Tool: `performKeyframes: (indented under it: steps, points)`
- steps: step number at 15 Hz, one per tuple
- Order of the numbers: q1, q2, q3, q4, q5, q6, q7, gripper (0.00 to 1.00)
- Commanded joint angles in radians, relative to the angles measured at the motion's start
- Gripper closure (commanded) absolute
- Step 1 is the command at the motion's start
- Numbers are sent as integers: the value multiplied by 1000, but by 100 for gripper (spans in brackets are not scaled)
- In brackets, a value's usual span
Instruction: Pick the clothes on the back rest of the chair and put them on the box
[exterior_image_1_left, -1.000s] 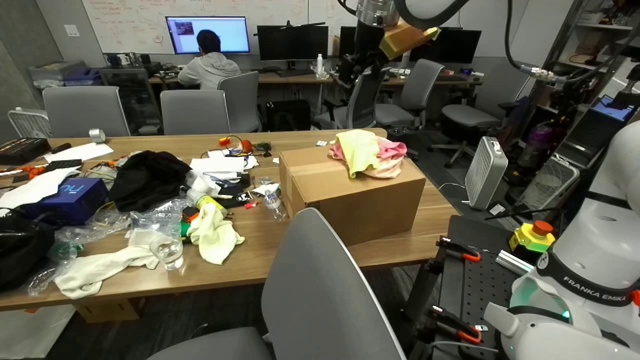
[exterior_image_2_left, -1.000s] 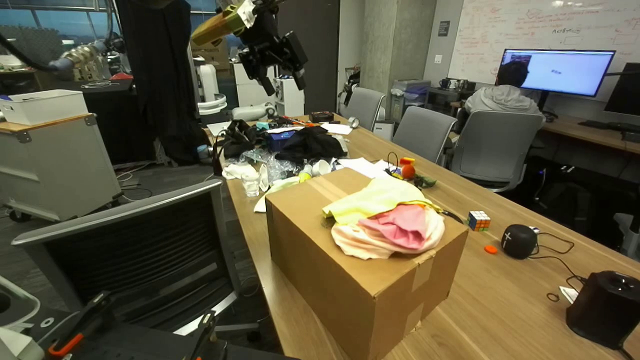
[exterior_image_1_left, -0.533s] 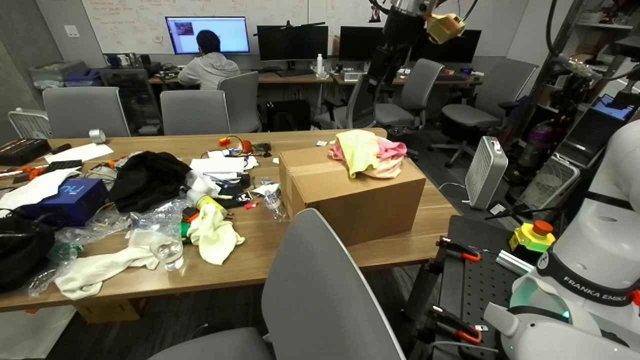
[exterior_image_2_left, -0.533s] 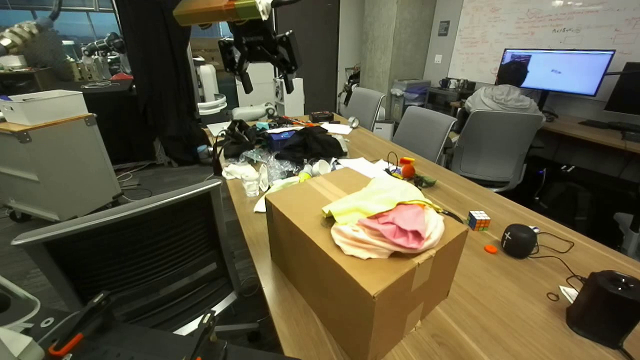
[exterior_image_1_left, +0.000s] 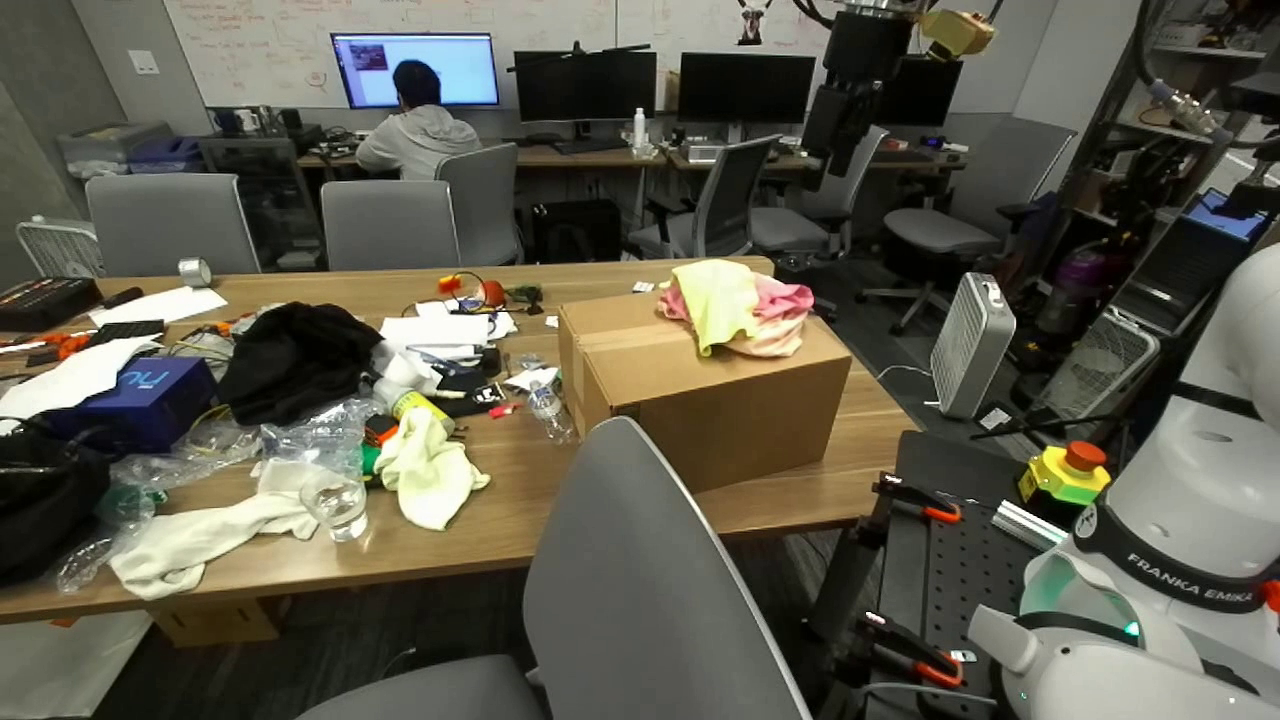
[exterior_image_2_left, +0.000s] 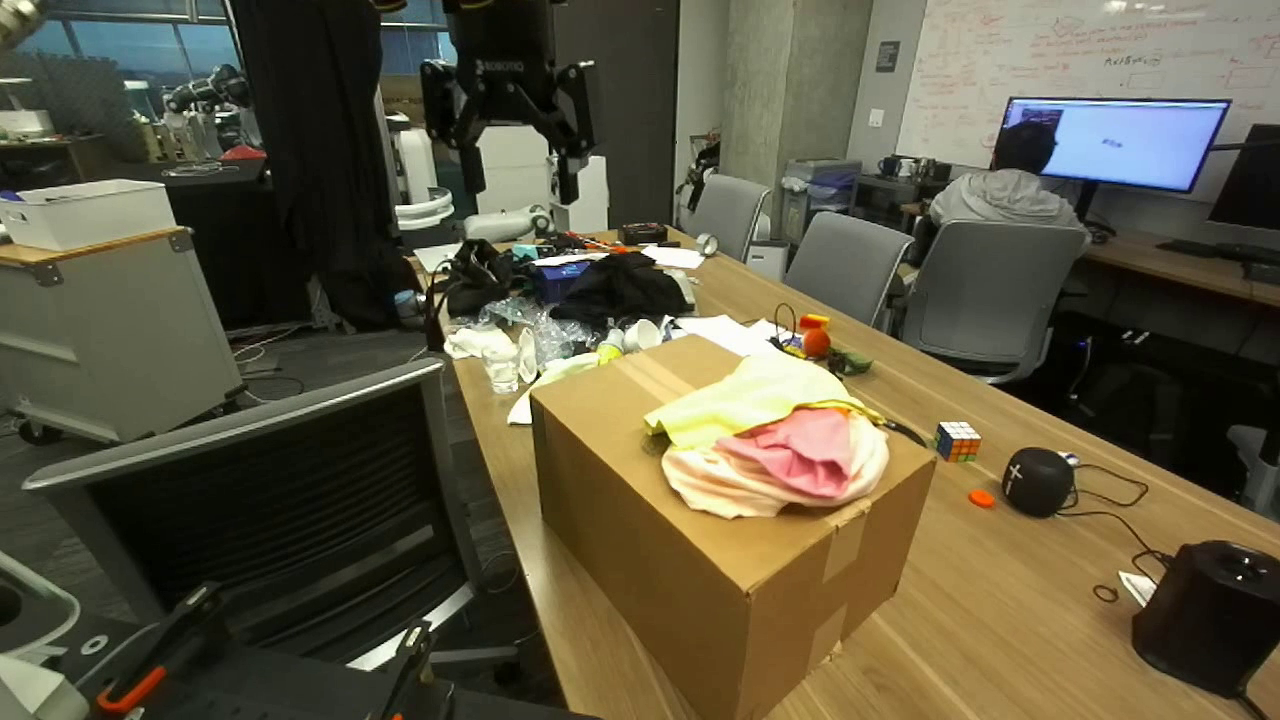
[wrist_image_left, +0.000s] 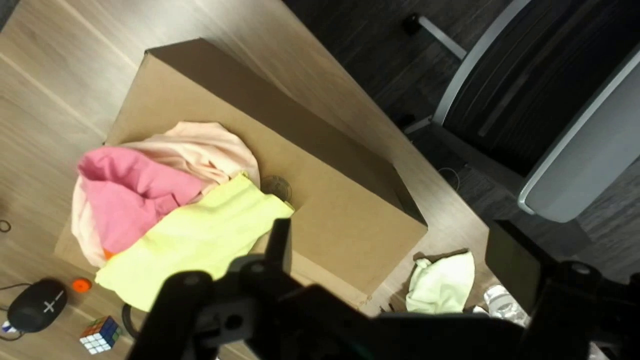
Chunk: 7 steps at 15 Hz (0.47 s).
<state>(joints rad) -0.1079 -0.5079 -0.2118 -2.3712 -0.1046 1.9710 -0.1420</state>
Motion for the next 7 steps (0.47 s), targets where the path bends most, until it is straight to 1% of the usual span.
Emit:
performKeyframes:
  steps: [1,5,6,7]
  points:
    - [-16,-15,12,22,7,-77,-19,0]
    - [-8,-10,5,31,25,-90,-30,0]
    - [-16,-4,12,9,7,-61,-7,0]
    - [-16,-4,12,10,7,-64,-9,0]
